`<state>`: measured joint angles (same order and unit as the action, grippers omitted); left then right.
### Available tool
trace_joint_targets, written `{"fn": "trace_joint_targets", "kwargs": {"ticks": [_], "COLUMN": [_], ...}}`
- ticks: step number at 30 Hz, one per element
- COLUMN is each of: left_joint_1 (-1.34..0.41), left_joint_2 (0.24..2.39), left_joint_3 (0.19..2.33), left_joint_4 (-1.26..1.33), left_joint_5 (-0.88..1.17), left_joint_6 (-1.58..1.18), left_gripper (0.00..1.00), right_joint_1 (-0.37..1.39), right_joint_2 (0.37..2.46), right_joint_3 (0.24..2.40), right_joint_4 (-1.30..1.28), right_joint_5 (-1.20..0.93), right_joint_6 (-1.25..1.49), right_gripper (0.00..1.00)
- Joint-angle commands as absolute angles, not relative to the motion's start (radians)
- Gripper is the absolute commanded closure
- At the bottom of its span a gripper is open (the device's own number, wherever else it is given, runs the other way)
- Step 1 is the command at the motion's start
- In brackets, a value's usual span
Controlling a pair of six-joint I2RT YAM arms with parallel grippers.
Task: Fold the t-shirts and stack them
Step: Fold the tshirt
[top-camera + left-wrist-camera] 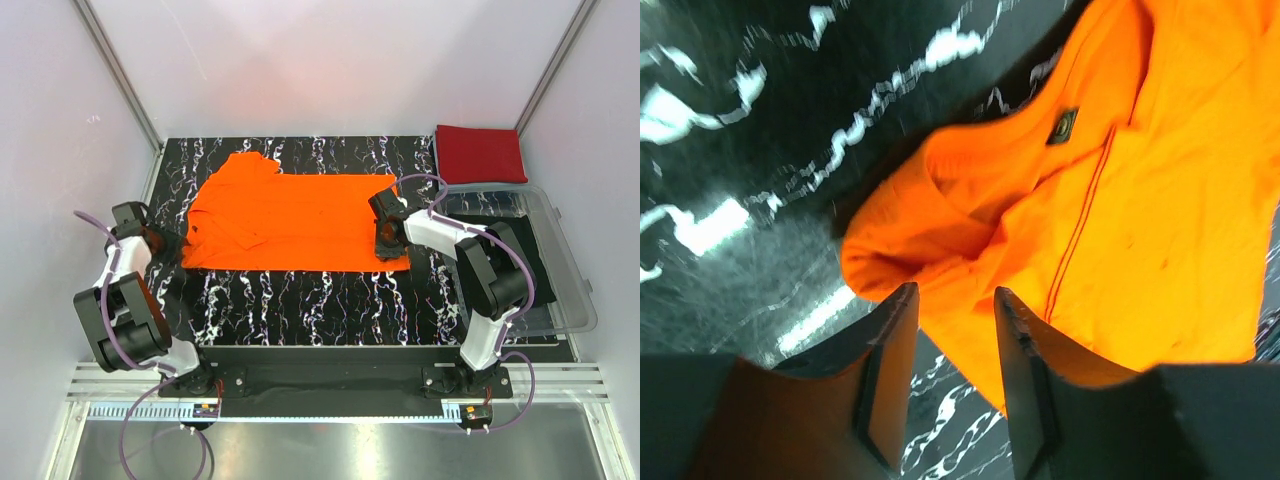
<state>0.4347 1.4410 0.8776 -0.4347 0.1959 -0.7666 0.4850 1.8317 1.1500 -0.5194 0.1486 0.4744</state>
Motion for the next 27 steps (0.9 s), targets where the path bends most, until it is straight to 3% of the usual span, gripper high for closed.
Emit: {"fn": "trace_joint_targets", "kwargs": {"ticks": [1, 13, 27], "left_joint_1": [0.402, 0.331, 0.311], "left_joint_2": [1.427, 1.414, 1.474], "left_joint_3": [0.884, 0.885, 0.885], "left_joint_4": [-0.406, -0.477, -0.476], "left_joint_5": [0.183, -0.052, -0.025], "left_joint_6": [-0.766, -0.614, -0.637], "left_gripper": [0.61, 0.65, 0.61], "right_joint_1": [0.477, 0.476, 0.476], "right_joint_2": [1.833, 1.832, 1.827], "right_joint_3": [1.134, 1.138, 1.138], "right_joint_4": [-0.594, -0.594, -0.589], "right_joint_5": [0.198, 0.193, 0.199], "right_joint_6": [0.456, 0.448, 0.443], "right_gripper": [0.85, 0.85, 0.84]}}
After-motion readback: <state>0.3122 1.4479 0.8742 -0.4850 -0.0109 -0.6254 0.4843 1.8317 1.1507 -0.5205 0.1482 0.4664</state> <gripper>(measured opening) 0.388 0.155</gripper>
